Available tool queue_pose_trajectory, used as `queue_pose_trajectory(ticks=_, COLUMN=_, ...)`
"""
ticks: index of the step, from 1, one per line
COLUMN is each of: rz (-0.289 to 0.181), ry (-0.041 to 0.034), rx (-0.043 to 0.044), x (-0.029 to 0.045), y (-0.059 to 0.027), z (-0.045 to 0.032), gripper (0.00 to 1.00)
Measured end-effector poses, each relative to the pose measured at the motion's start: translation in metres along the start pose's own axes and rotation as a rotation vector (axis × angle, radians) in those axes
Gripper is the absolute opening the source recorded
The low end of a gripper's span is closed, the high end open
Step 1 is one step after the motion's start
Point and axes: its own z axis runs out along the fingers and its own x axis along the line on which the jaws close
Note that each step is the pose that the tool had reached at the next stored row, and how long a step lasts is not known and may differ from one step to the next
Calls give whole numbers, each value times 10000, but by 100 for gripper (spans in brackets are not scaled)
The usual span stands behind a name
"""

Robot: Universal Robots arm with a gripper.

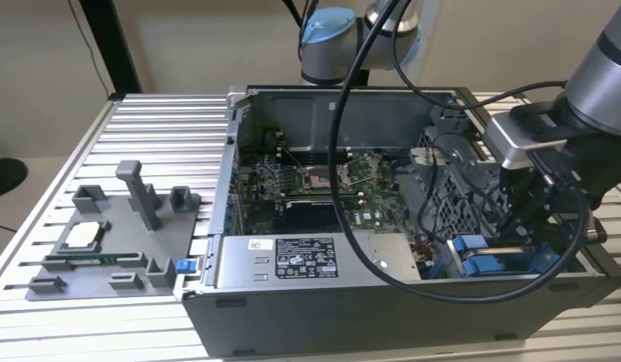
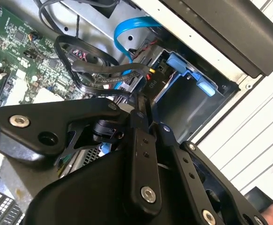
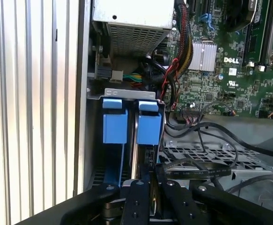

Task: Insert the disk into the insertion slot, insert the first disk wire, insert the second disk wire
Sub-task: 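Insert the second disk wire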

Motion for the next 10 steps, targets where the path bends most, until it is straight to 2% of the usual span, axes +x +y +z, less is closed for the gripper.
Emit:
queue_pose_trajectory(ticks=6, rz=12, ry=6, rx=0, x=-1, y=-1, z=-4, gripper=0)
queue_pose_trajectory(ticks=10, rz=365, ry=30, rx=35, x=-1, y=-1, z=1, gripper=0)
